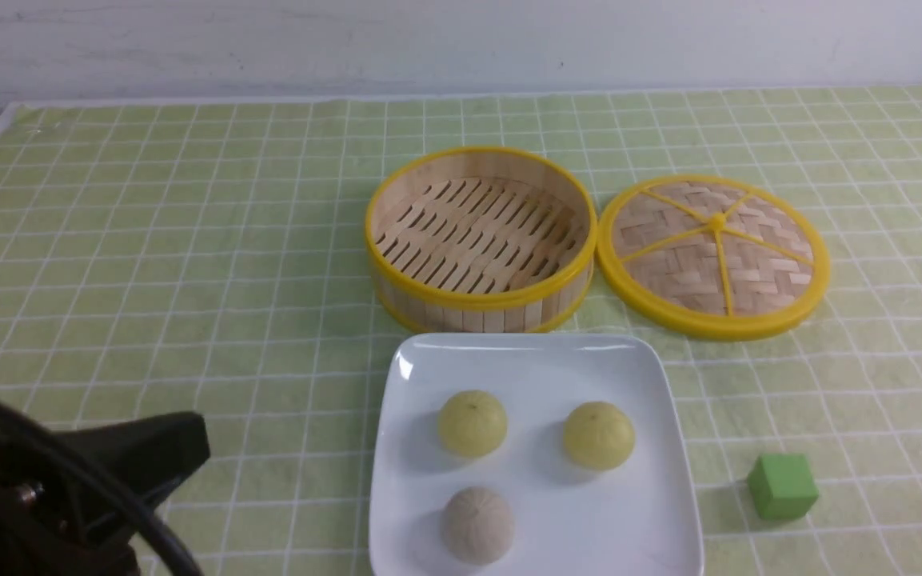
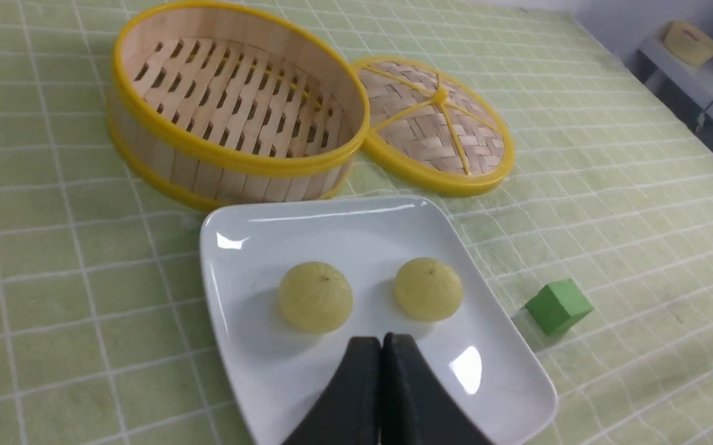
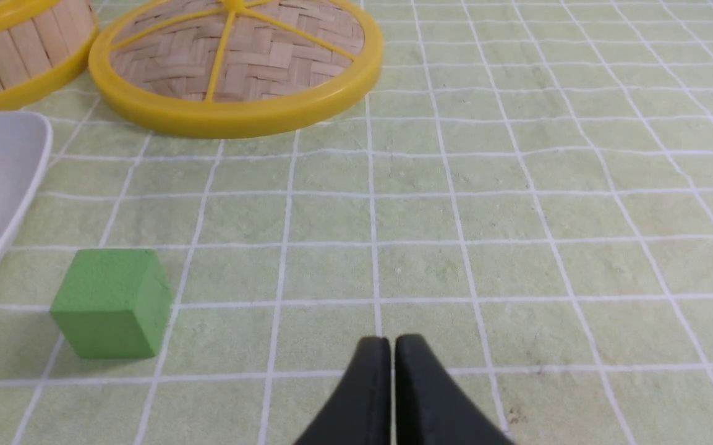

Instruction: Put the steamed buns into the plate on the green tablecloth.

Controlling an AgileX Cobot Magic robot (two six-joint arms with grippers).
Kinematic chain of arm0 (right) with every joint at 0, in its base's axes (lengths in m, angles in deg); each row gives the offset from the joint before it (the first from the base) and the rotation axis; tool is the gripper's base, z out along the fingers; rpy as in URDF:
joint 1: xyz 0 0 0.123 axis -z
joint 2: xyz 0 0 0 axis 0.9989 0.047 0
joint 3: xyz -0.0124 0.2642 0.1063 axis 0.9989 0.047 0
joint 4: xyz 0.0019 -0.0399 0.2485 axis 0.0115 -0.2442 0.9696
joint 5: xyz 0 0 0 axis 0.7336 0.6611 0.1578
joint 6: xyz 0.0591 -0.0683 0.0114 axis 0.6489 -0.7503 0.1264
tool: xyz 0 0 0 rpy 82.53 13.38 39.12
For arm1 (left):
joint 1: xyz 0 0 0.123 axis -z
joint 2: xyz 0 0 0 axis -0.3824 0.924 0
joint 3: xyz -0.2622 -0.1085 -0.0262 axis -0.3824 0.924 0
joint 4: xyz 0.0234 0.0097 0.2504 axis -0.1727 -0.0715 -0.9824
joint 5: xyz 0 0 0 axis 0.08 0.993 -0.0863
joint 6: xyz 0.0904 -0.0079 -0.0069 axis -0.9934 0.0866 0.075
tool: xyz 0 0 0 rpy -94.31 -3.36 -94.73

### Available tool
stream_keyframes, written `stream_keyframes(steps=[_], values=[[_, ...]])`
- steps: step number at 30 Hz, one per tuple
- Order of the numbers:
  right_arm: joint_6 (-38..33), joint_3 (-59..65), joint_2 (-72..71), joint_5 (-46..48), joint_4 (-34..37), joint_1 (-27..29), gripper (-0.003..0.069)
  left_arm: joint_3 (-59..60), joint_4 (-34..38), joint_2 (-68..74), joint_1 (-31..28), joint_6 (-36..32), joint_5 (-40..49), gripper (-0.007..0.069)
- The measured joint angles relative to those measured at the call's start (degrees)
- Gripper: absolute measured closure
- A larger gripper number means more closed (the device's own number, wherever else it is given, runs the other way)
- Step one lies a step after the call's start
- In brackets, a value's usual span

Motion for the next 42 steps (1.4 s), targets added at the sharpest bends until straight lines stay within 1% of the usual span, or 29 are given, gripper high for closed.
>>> stream_keyframes(steps=[4, 9, 16, 19, 20, 24, 25, 26, 27, 28, 30, 35, 37, 42], values=[[0.00, 0.00, 0.00, 0.00, 0.00, 0.00, 0.0619, 3.66, -1.68, -0.17, 0.00, 0.42, -0.19, 0.0597], [0.00, 0.00, 0.00, 0.00, 0.00, 0.00, 0.0615, 4.91, -2.32, -0.17, 0.00, 1.07, 4.16, 0.0592], [0.00, 0.00, 0.00, 0.00, 0.00, 0.00, 0.0610, 4.97, -2.30, -0.17, 0.00, 1.23, 2.51, 0.0587], [0.00, 0.00, 0.00, 0.00, 0.00, 0.00, 0.0604, 5.84, -1.73, -0.40, 0.00, -1.37, 1.27, 0.0587], [0.00, 0.00, 0.00, 0.00, 0.00, 0.00, 0.0601, 6.95, -0.22, -1.30, -0.94, -4.79, -0.03, 0.0586], [0.00, 0.00, 0.00, 0.00, 0.00, 0.00, 0.0597, 11.31, 6.28, -5.88, -7.79, -14.00, -3.20, 0.0582], [0.00, 0.00, 0.00, 0.00, 0.00, 0.00, 0.0595, 13.07, 8.53, -7.62, -11.21, -17.64, -4.30, 0.0580], [0.00, 0.00, 0.00, 0.00, 0.00, 0.00, 0.0594, 14.29, 9.62, -9.45, -13.61, -20.06, -5.04, 0.0580], [0.00, 0.00, 0.00, 0.00, 0.00, 0.00, 0.0594, 14.59, 10.03, -9.82, -14.84, -21.23, -5.41, 0.0579], [0.00, 0.00, 0.00, 0.00, 0.00, 0.00, 0.0591, 16.80, 11.01, -12.48, -19.17, -25.01, -6.49, 0.0577], [0.00, 0.00, 0.00, 0.00, 0.00, 0.00, 0.0587, 20.57, 11.43, -16.84, -25.82, -29.07, -7.18, 0.0574], [0.00, 0.00, 0.00, 0.00, 0.00, 0.00, 0.0579, 27.18, 12.00, -23.32, -37.56, -30.65, -7.47, 0.0571], [0.00, 0.00, 0.00, 0.00, 0.00, 0.00, 0.0577, 29.36, 12.19, -25.78, -39.90, -30.79, -7.16, 0.0570], [-0.59, 0.00, 0.00, 0.00, 0.00, 0.00, 0.0572, 30.30, 12.53, -28.02, -41.00, -30.84, -5.80, 0.0570]])
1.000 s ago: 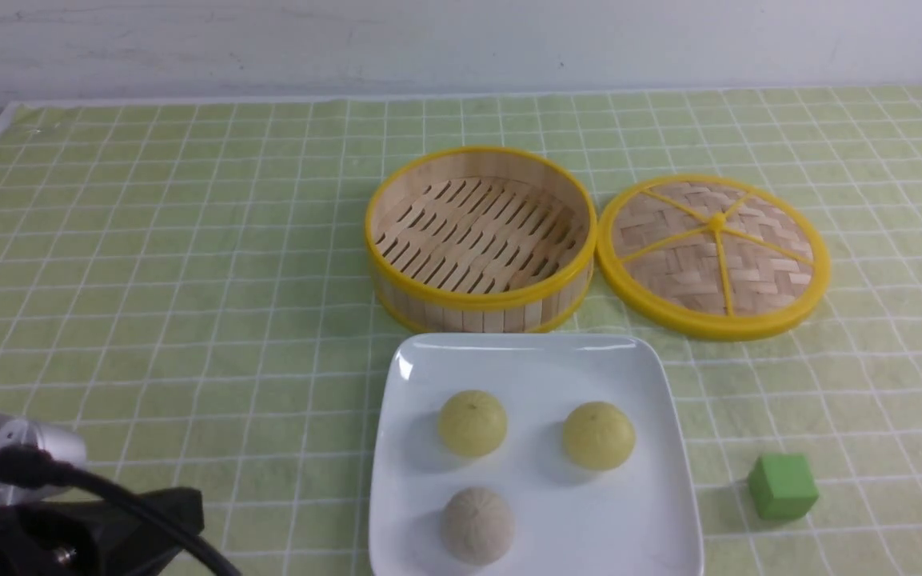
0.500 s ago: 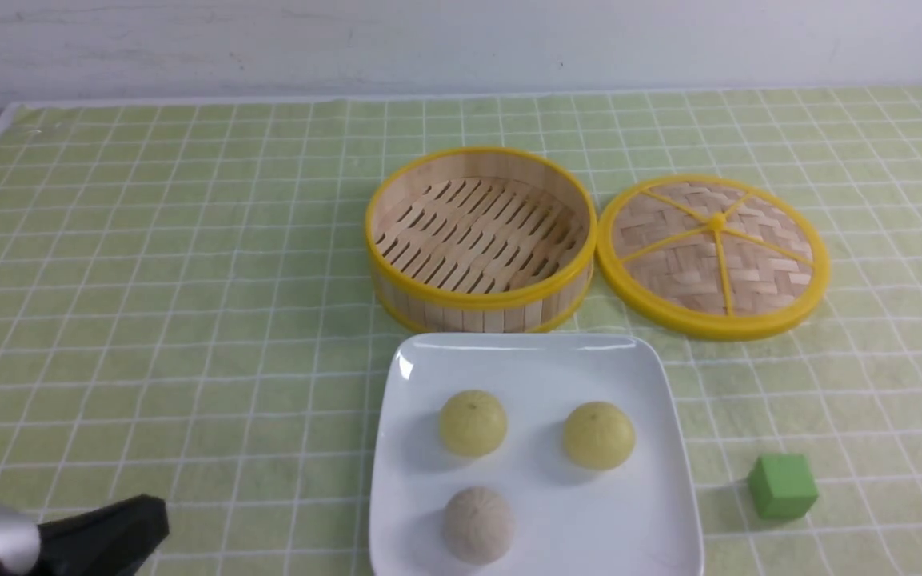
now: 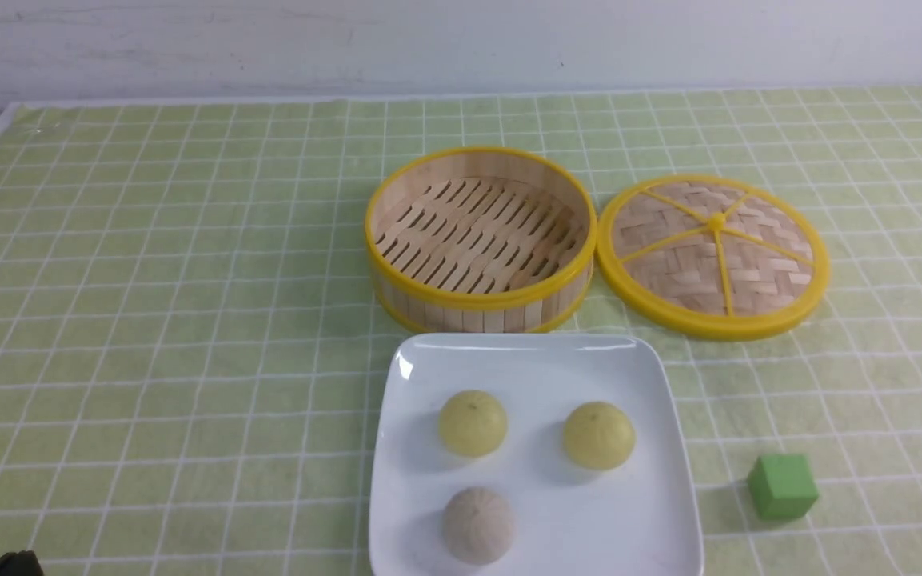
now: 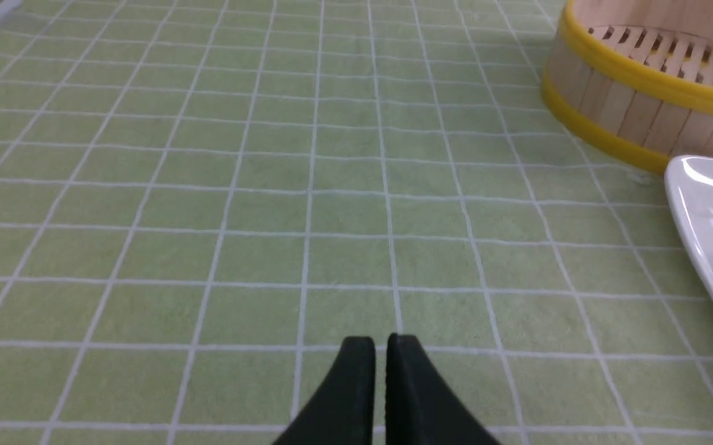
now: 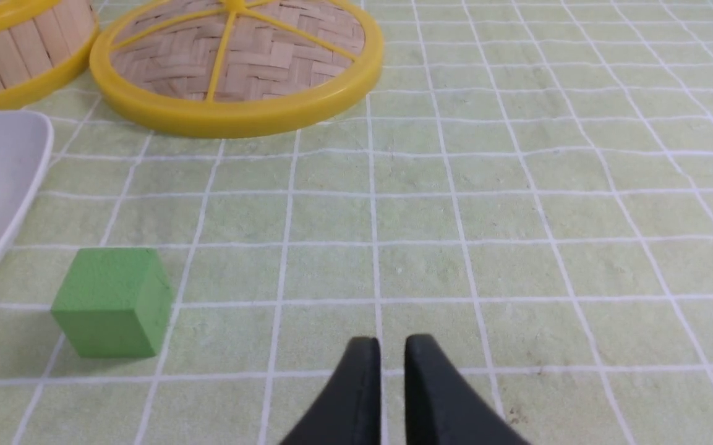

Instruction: Put the steamed buns into the plate on the green tablecloth.

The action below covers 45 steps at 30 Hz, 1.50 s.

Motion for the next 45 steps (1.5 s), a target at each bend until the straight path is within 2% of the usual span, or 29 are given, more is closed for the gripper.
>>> stream_keyframes(steps=[6, 14, 45], values=[[-0.37, 0.00, 0.00, 0.06, 0.00, 0.00, 0.0561, -0.06, 0.35, -0.06, -0.22, -0.25, 1.46, 0.0561], [-0.37, 0.00, 0.00, 0.06, 0.00, 0.00, 0.0552, -0.06, 0.41, -0.06, -4.96, -0.38, 1.62, 0.0554], [-0.37, 0.00, 0.00, 0.06, 0.00, 0.00, 0.0515, -0.13, 0.46, -0.06, -5.14, -0.38, 1.79, 0.0536]])
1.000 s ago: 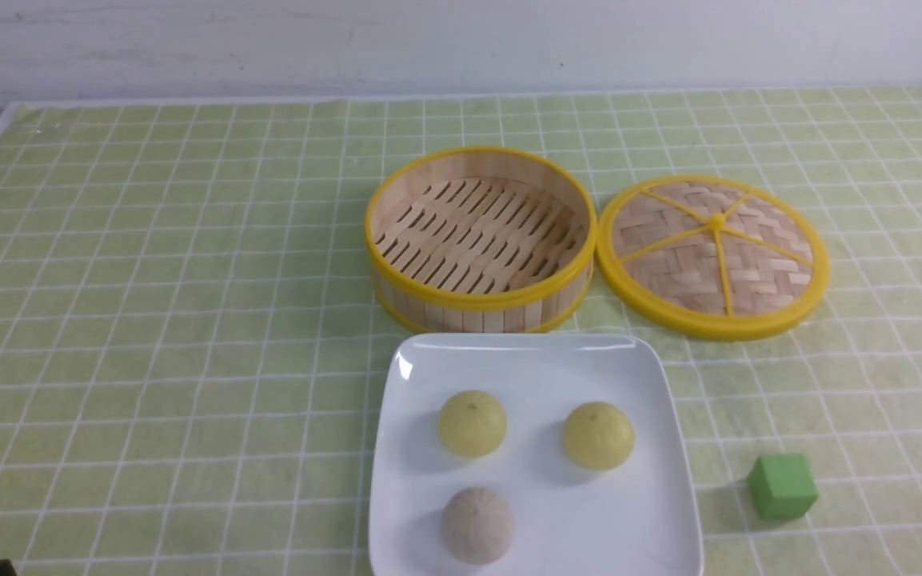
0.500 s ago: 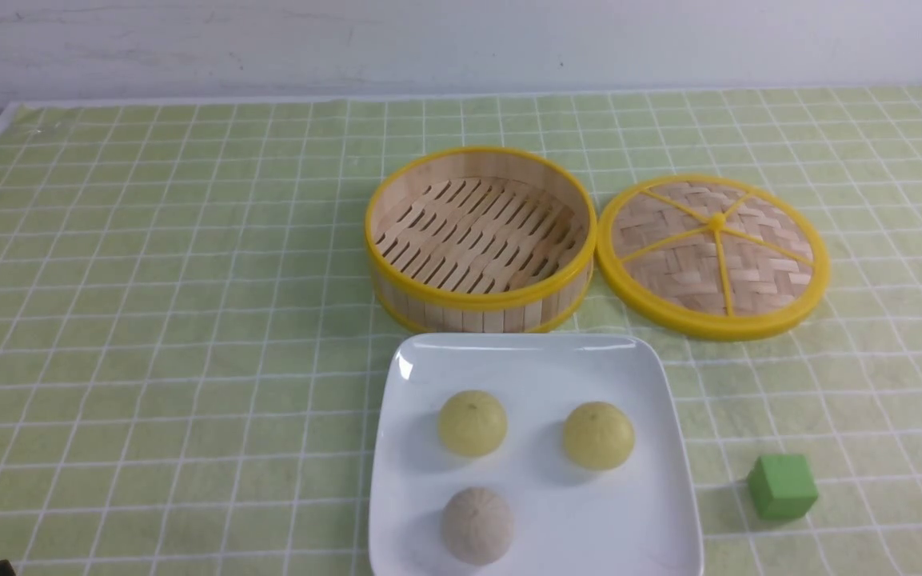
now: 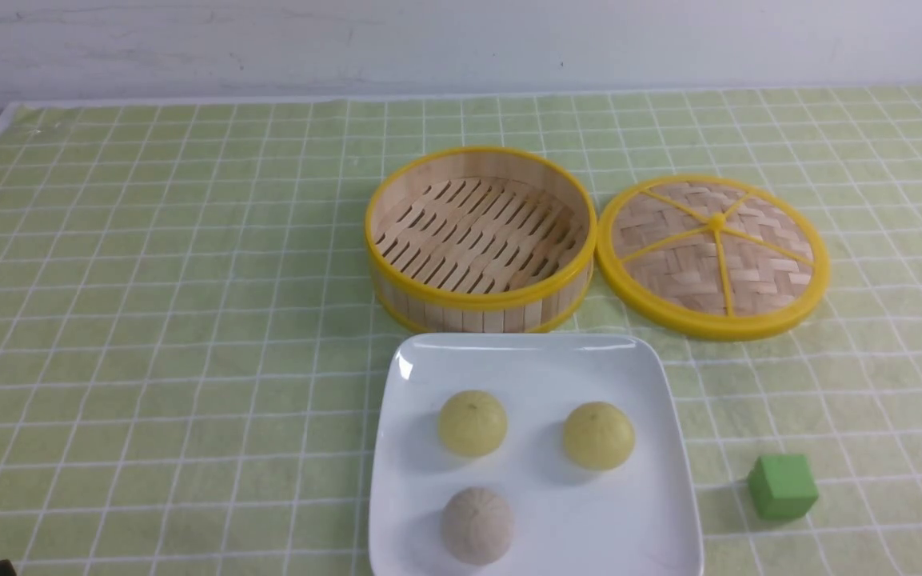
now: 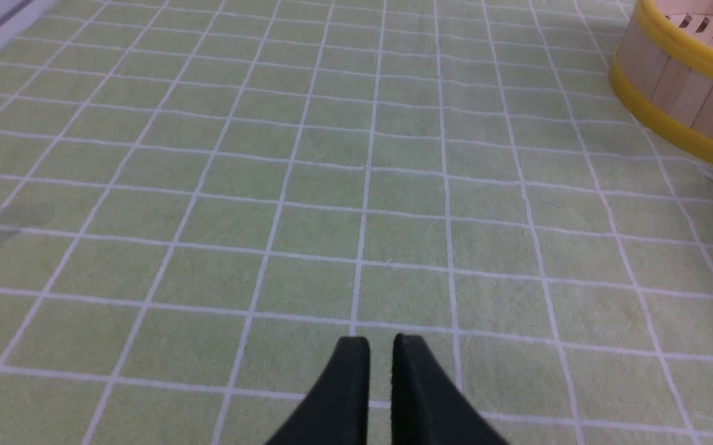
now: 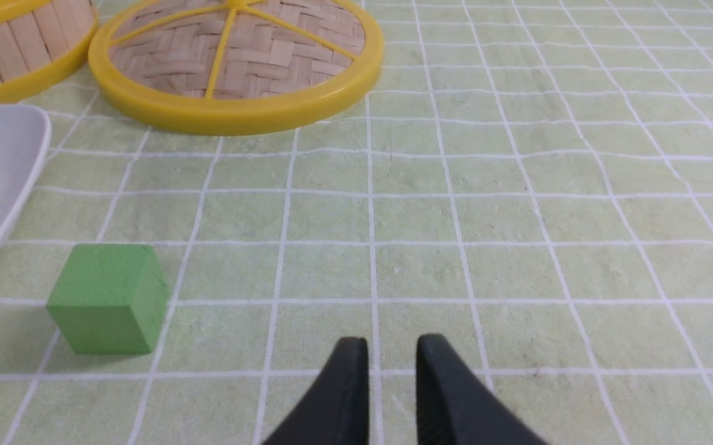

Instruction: Put the steamed buns into the plate on the green tablecloth.

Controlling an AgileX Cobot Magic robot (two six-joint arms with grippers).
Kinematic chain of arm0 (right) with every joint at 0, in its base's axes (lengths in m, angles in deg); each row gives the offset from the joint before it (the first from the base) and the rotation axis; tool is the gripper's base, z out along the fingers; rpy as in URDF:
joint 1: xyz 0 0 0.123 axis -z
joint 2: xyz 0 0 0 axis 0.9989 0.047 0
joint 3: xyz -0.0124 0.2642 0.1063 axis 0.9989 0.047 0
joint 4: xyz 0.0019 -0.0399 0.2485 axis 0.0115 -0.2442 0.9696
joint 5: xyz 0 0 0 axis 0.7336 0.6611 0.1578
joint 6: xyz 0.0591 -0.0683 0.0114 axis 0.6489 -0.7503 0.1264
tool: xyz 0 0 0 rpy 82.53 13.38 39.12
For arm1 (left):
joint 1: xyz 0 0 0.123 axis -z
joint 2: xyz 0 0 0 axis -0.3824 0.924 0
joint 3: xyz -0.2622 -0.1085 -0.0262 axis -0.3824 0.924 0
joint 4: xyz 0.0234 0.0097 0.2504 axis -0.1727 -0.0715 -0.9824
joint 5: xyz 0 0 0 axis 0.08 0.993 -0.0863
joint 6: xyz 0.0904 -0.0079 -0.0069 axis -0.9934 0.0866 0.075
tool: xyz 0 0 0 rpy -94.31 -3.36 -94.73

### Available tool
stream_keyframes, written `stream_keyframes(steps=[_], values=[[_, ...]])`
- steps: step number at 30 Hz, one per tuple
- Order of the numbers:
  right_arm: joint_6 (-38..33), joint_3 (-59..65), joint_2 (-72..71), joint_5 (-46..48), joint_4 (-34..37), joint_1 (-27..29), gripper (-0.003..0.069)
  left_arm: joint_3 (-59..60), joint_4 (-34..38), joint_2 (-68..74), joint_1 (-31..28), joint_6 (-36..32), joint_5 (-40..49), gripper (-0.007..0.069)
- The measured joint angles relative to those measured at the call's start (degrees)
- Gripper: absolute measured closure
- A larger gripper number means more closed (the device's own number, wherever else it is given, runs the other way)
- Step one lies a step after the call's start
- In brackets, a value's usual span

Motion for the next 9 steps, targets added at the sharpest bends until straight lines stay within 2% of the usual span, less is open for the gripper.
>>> stream_keyframes(steps=[9], values=[[0.00, 0.00, 0.00, 0.00, 0.00, 0.00, 0.0504, 0.00, 0.00, 0.00, 0.00, 0.00, 0.00, 0.0524]])
